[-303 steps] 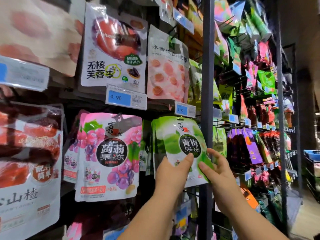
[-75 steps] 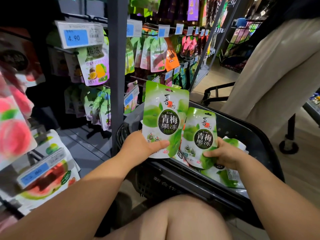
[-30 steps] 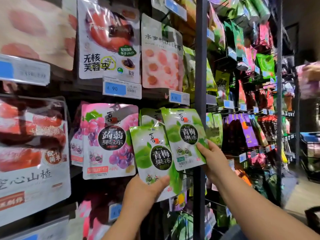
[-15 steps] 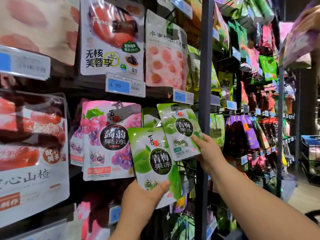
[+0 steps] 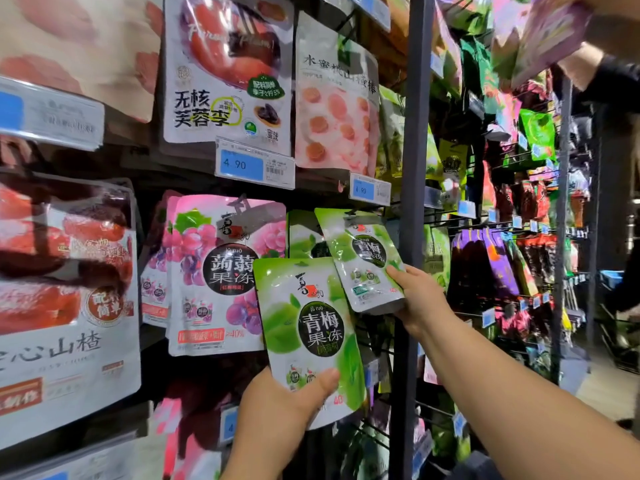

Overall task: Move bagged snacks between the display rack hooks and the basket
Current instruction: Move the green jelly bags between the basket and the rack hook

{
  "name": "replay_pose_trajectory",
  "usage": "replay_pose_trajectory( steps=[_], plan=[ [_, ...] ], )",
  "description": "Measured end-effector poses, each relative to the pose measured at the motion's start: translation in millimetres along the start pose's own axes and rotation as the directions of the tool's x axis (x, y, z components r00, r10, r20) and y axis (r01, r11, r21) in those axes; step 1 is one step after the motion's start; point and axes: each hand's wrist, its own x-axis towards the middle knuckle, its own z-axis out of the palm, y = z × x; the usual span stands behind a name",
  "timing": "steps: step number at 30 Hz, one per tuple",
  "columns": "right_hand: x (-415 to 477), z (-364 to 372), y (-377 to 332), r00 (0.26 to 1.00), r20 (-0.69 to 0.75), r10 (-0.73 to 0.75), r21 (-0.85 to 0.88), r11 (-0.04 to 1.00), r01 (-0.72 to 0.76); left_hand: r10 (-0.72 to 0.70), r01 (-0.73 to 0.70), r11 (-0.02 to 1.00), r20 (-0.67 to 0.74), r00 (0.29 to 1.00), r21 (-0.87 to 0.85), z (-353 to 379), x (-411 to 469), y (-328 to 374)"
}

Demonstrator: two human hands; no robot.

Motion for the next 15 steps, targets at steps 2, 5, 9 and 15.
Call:
replay_pose_trajectory(
  steps=[2, 5, 9, 15],
  plan=[
    [5.4, 5.4, 0.2, 1.0, -0.011, 0.021, -0.046, 0.999, -0.021, 0.006, -0.006, 1.0, -0.003, 1.0, -0.019, 0.1, -0.8, 0.2],
    [14.2, 12.0, 1.4, 0.999, -0.012, 0.041, -0.094, 0.995, -0.042, 0.03, -0.03, 0.999, 0.007, 1.0, -0.028, -0.9, -2.5, 1.7],
    [19.8, 14.9, 12.4, 0.998, -0.04, 0.041, -0.147, 0.988, -0.046, 0.035, -0.035, 0.999, 0.022, 0.999, -0.015, -6.2, -7.1, -3.8],
    [24.1, 13.3, 26.9, 0.995, -0.095, -0.001, -0.277, 0.961, -0.025, 0.057, -0.054, 0.997, 0.065, 0.996, -0.052, -7.7, -11.2, -5.5]
  ],
)
